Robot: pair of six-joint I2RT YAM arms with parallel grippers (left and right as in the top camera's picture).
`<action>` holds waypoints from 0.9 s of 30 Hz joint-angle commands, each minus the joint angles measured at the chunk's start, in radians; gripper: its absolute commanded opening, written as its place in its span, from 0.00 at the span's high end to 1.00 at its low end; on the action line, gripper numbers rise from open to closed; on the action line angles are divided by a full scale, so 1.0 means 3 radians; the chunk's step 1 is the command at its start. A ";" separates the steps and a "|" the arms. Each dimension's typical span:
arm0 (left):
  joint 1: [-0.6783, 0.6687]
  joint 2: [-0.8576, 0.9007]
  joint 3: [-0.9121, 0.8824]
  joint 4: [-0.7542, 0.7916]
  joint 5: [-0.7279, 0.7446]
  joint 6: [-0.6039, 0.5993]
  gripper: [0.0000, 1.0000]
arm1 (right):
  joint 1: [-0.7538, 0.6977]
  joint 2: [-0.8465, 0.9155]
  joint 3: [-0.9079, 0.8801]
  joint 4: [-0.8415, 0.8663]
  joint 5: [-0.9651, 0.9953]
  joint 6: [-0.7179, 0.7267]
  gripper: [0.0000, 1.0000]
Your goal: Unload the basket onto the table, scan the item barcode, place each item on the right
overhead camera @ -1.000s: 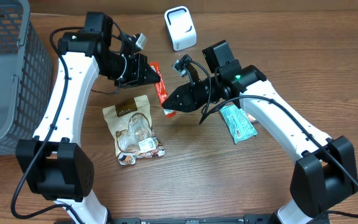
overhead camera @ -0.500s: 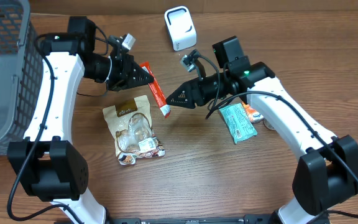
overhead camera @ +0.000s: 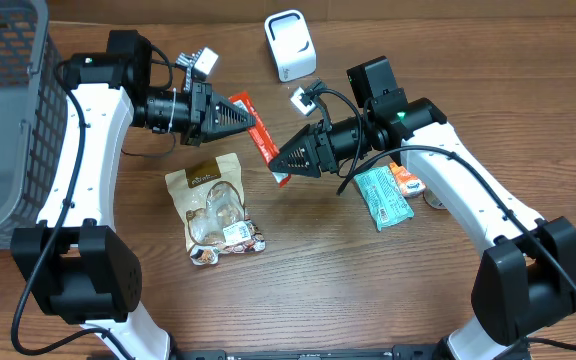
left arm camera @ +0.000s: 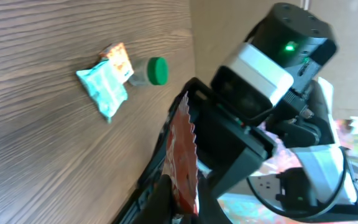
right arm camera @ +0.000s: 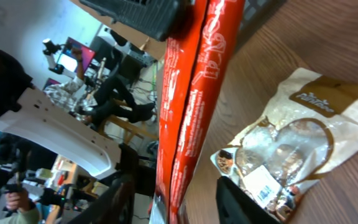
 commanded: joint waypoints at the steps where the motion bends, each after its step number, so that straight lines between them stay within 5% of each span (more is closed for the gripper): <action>1: -0.0001 -0.0009 0.0056 0.0000 0.0224 0.0145 0.96 | -0.0004 -0.0017 -0.0001 0.0008 -0.0242 -0.0127 0.62; 12: 0.0022 -0.0009 0.0056 0.0013 0.0146 0.0207 0.96 | -0.0004 -0.0017 -0.0001 0.0010 -0.0282 -0.0139 0.86; 14: 0.0022 -0.0009 0.0056 0.0032 0.0108 0.0215 0.96 | -0.0004 -0.0017 -0.0001 0.0008 -0.0149 -0.0139 0.96; 24: 0.0022 -0.0009 0.0056 0.0740 -0.0544 0.0018 0.95 | 0.0003 -0.0017 -0.0001 -0.0296 0.0418 -0.0610 0.96; 27: 0.0022 -0.0009 0.0056 0.0905 -0.1050 -0.0114 0.80 | 0.0004 -0.0017 -0.0001 -0.0460 0.0537 -0.0828 0.96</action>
